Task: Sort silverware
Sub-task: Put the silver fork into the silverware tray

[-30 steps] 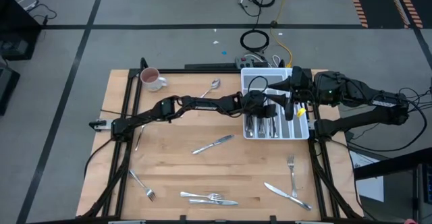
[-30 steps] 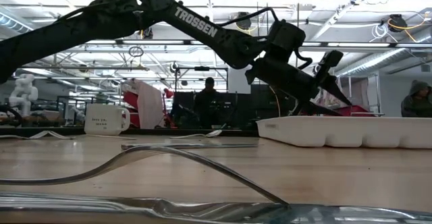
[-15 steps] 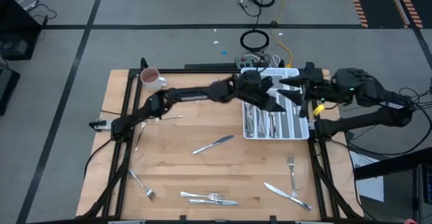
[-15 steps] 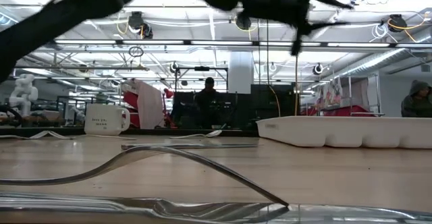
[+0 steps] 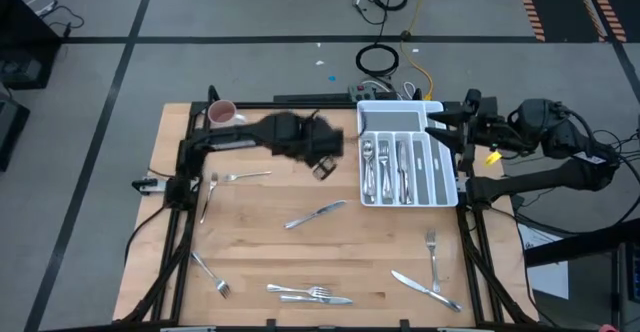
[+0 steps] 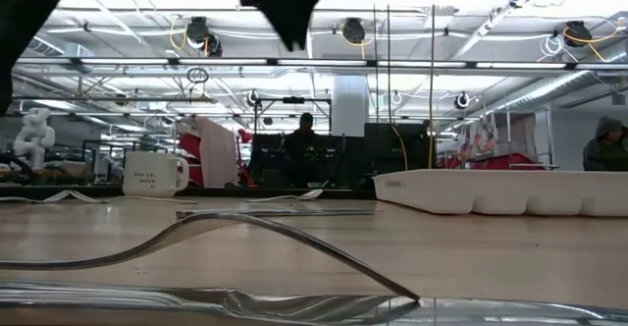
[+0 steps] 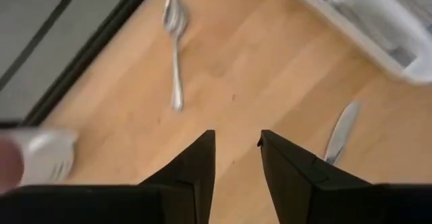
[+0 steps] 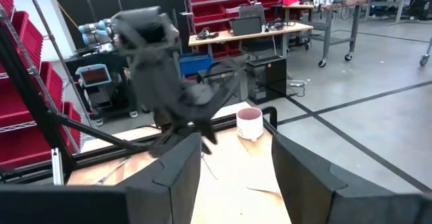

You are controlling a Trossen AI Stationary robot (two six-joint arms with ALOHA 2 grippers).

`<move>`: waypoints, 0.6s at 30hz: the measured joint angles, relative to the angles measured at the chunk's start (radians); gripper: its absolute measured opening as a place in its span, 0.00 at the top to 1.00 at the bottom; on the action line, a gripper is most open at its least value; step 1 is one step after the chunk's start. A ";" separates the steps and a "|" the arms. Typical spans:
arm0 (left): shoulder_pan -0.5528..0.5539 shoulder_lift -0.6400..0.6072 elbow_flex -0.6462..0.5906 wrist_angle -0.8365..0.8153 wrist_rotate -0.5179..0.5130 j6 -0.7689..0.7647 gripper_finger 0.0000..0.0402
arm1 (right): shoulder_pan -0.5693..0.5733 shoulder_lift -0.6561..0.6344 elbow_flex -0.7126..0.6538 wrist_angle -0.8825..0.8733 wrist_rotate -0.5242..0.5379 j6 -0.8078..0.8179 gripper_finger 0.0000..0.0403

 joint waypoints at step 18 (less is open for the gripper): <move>-0.063 -0.701 -1.277 0.243 0.182 -0.804 0.69 | 0.000 0.032 0.000 -0.026 -0.028 0.027 0.58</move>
